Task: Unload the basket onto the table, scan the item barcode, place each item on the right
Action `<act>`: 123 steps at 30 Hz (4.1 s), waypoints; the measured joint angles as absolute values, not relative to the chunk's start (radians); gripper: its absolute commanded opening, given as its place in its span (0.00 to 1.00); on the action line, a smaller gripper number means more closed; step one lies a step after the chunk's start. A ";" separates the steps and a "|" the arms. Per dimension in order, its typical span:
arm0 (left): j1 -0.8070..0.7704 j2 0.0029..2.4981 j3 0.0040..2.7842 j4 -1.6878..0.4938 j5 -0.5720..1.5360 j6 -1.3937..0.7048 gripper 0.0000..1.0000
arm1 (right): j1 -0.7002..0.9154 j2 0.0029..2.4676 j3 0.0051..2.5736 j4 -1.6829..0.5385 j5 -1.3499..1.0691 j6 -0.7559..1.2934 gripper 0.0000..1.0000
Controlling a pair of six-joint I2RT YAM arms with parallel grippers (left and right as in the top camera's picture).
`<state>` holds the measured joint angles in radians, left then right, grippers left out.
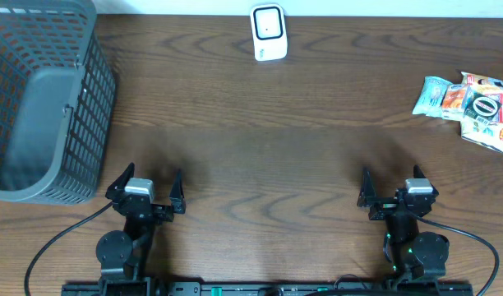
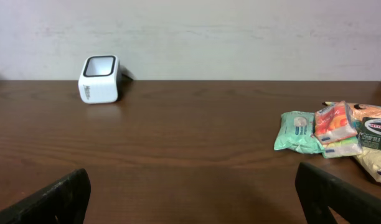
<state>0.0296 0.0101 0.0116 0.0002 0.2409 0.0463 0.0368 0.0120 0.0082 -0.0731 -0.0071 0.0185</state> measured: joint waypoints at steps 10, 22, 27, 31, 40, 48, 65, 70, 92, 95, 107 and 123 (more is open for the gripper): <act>0.030 0.010 0.012 -0.004 0.218 0.000 0.97 | 0.037 0.012 0.008 -0.073 -0.007 0.019 0.99; 0.018 0.010 0.016 -0.015 0.184 -0.004 0.98 | 0.037 0.012 0.008 -0.073 -0.007 0.019 0.99; 0.018 0.010 0.016 -0.015 0.180 -0.003 0.97 | 0.037 0.012 0.008 -0.073 -0.007 0.019 0.99; 0.018 0.010 0.017 -0.017 0.176 -0.004 0.98 | 0.037 0.012 0.008 -0.073 -0.007 0.019 0.99; 0.018 0.010 0.017 -0.019 0.173 -0.004 0.97 | 0.037 0.012 0.008 -0.073 -0.007 0.019 0.99; 0.018 0.010 0.017 -0.019 0.173 -0.004 0.98 | 0.037 0.012 0.008 -0.073 -0.007 0.019 0.99; 0.018 0.010 0.017 -0.017 0.177 -0.004 0.98 | 0.037 0.012 0.008 -0.073 -0.007 0.019 0.99; 0.018 0.010 0.017 -0.017 0.177 -0.006 0.98 | 0.037 0.012 0.008 -0.073 -0.007 0.019 0.99; 0.018 0.010 0.017 -0.017 0.173 -0.030 0.97 | 0.037 0.012 0.008 -0.073 -0.007 0.019 0.99; 0.018 0.010 0.017 -0.017 0.176 -0.030 0.97 | 0.037 0.012 0.008 -0.073 -0.007 0.019 0.99; 0.018 0.010 0.017 -0.017 0.177 -0.022 0.98 | 0.037 0.012 0.008 -0.073 -0.007 0.019 0.99; 0.018 0.010 0.017 -0.015 0.177 -0.022 0.98 | 0.037 0.012 0.008 -0.073 -0.007 0.019 0.99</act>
<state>0.0177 0.0101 0.0174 -0.0154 0.1772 -0.0219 0.0368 0.0120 0.0082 -0.0731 -0.0071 0.0185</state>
